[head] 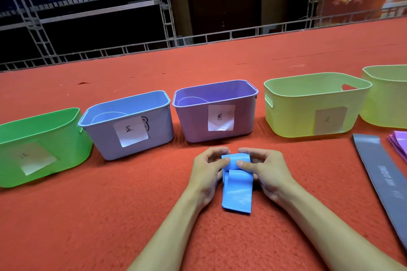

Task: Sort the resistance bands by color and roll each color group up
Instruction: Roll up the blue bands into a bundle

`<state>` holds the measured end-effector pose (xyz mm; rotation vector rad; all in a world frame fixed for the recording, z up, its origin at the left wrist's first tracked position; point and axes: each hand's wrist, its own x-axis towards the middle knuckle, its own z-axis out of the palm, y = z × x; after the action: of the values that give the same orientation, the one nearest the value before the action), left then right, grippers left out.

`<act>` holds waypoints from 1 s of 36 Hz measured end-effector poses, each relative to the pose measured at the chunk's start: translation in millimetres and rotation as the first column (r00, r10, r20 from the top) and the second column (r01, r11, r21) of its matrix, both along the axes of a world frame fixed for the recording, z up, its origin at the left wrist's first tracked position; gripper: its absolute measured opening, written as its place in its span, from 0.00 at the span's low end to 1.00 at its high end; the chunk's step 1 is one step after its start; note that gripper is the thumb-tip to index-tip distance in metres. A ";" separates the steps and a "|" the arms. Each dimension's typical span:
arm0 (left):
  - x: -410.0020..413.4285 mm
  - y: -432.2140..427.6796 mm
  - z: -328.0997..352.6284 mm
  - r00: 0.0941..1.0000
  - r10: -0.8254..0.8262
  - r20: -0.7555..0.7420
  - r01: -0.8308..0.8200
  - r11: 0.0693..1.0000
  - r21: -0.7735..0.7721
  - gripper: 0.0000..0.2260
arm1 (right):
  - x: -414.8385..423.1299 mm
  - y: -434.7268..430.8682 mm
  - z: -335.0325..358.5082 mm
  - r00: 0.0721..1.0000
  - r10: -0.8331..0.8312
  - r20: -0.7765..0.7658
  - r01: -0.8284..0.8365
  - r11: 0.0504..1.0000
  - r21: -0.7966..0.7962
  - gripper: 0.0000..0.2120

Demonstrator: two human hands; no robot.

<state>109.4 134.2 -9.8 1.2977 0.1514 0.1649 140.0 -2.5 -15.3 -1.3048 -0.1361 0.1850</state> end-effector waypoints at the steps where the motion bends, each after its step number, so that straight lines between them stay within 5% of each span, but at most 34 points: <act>1: 0.1 -0.1 0.0 1.000 -0.002 -0.004 0.002 1.000 -0.009 0.09 | 0.0 -0.3 -0.2 1.000 0.003 0.005 -0.003 1.000 0.002 0.16; 22: 0.7 2.1 -5.8 1.000 0.026 0.002 -0.026 0.996 0.089 0.10 | -3.4 -0.8 4.3 0.995 0.068 -0.080 -0.062 0.996 0.067 0.23; 36: 0.4 3.8 -5.5 0.998 0.045 0.047 -0.049 0.995 0.090 0.14 | -6.7 1.6 9.9 0.989 0.086 -0.119 -0.082 0.996 0.034 0.12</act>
<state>109.8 138.1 -15.3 1.3806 0.1372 0.2438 133.2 -0.9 -5.4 -1.2566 -0.0909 0.3321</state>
